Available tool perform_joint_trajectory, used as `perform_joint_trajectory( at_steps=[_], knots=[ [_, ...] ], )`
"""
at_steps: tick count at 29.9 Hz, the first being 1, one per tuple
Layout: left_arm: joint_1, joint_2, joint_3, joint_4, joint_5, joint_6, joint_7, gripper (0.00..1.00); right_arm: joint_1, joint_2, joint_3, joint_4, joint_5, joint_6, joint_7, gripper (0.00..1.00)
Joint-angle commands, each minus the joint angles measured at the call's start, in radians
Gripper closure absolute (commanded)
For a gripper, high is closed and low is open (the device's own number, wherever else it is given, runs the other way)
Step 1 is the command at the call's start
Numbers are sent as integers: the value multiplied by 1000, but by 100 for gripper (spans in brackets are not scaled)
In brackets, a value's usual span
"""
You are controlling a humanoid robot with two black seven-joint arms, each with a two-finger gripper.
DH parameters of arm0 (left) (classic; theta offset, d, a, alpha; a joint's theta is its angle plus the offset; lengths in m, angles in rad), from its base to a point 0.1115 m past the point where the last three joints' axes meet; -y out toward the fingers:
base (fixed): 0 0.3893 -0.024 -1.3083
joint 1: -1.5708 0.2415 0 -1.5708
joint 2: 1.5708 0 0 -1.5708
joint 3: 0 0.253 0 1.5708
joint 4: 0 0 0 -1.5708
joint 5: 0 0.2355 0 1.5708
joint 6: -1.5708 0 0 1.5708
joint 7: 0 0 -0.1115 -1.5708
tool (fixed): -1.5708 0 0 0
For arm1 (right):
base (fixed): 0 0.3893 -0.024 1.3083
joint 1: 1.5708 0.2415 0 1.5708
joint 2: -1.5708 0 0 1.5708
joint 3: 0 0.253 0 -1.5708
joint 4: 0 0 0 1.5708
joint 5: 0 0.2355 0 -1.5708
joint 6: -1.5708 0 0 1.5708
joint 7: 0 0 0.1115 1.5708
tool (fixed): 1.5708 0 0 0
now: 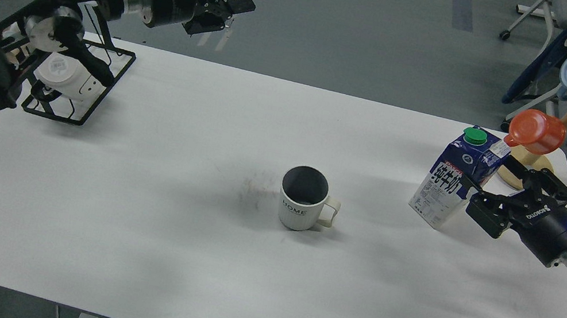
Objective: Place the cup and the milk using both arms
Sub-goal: 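Reach the right gripper to the milk carton and grasp it, then lift the milk carton with the right gripper toward the mug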
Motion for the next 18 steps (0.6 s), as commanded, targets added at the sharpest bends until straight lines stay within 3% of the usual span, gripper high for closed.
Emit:
perform_joint_trajectory(
  at_steps=[1,3,6,9,13,15,18],
  knots=[
    [2,0,0,0,0,0,0,5,11,10,-6,-34,0,1,0,18],
    [4,0,0,0,0,0,0,5,12,13,-6,-39,0,4,0,28],
    [5,0,0,0,0,0,0,5,15,19,-6,-39,0,4,0,32],
    [5,0,0,0,0,0,-1,5,15,25,-12,-40,0,4,0,51],
    [7,0,0,0,0,0,-1,5,15,33,-14,-40,0,4,0,61],
    [14,0,-2,0,0,0,-1,5,15,33,-12,-37,1,3,0,75],
    [14,0,0,-1,1,0,-1,5,23,33,-8,-22,6,0,0,80]
  ],
)
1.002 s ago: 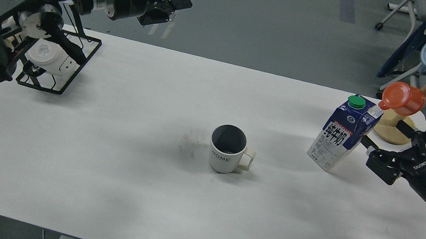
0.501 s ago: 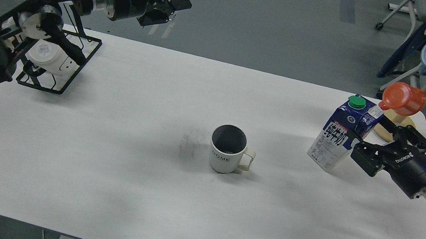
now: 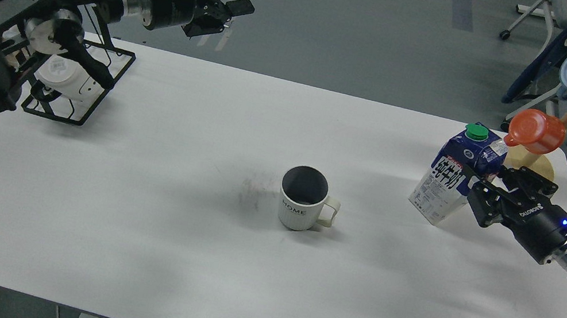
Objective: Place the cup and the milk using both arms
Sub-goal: 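Lift the milk carton with the right gripper toward the mug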
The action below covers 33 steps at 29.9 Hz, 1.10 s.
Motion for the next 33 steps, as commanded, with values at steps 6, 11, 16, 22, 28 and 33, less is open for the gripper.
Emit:
perform_joint_trajectory(
  at_steps=[6,11,16,22,28,33],
  knots=[
    [1,-1,-1,0,3,0,0,5,38,-19,18,116,13,-2,0,79],
    [1,-5,-1,-1,3,0,0,5,58,-18,21,195,10,11,0,79],
    [1,-3,-1,-1,3,-2,0,5,72,14,-2,196,-4,13,0,79],
    [3,-1,-1,-1,3,-2,0,5,90,82,-57,184,-12,11,0,78],
    [8,-3,-1,-1,6,-2,0,5,98,132,-60,153,-40,10,0,77],
    [14,-5,-1,-1,6,0,0,5,101,149,-63,133,-43,7,0,77]
  ],
)
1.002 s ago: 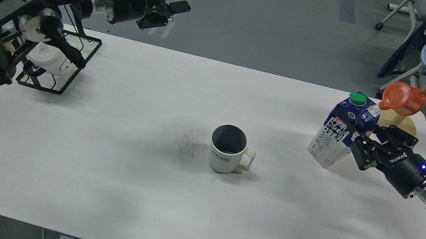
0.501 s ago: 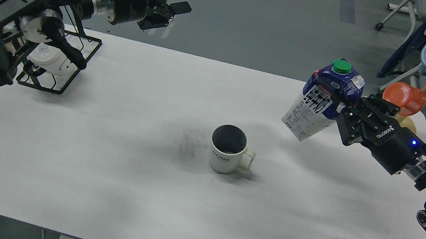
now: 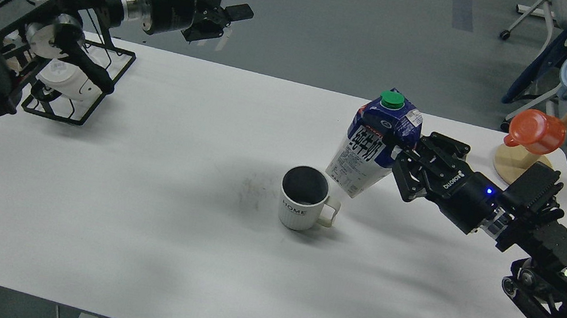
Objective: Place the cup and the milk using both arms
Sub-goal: 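Lift the milk carton with the right gripper toward the mug, then lower the carton beside the mug with the right gripper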
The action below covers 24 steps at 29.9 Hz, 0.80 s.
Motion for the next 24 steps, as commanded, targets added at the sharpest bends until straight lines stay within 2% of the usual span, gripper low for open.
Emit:
perform_joint_trajectory(
  at_steps=[1,24],
  knots=[
    [6,-1,-1,0,0,1,0,5,1,15,-2,-20,-2,-4,0,77],
    [21,1,-2,-3,-1,1,0,5,-4,82,-39,-70,-2,-13,0,75]
  ],
)
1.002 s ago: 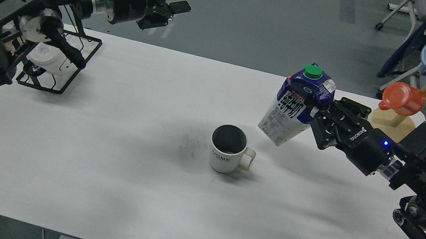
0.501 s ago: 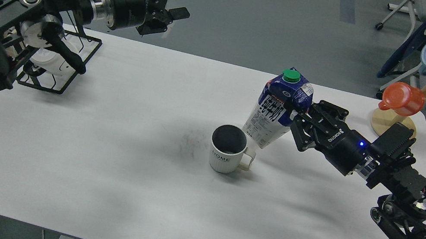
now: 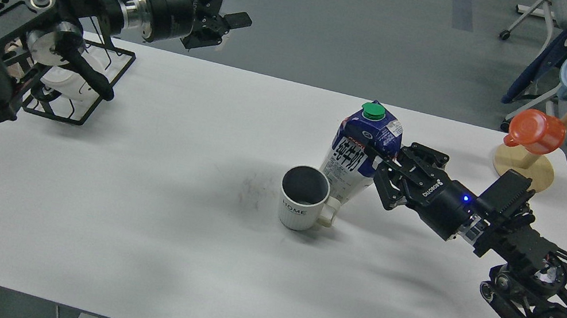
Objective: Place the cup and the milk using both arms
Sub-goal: 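Lower the carton beside the mug with the right gripper, then open the right gripper and pull it away from the carton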
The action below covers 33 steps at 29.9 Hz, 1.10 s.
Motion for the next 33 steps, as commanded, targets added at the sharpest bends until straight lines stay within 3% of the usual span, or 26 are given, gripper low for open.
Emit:
perform_joint_trajectory(
  at_steps=[1,6,11,33],
  knots=[
    [0,1,-1,0,-1,0,0,5,2,4,-2,0,-1,0,0,75],
    [0,1,-1,-1,-1,0,0,5,3,4,-2,-2,1,0,0,69],
    [0,1,-1,0,0,0,0,5,-4,1,-3,-2,1,0,0,54],
    [8,1,-1,-1,2,0,0,5,-10,-5,-3,13,4,0,0,42]
  ],
)
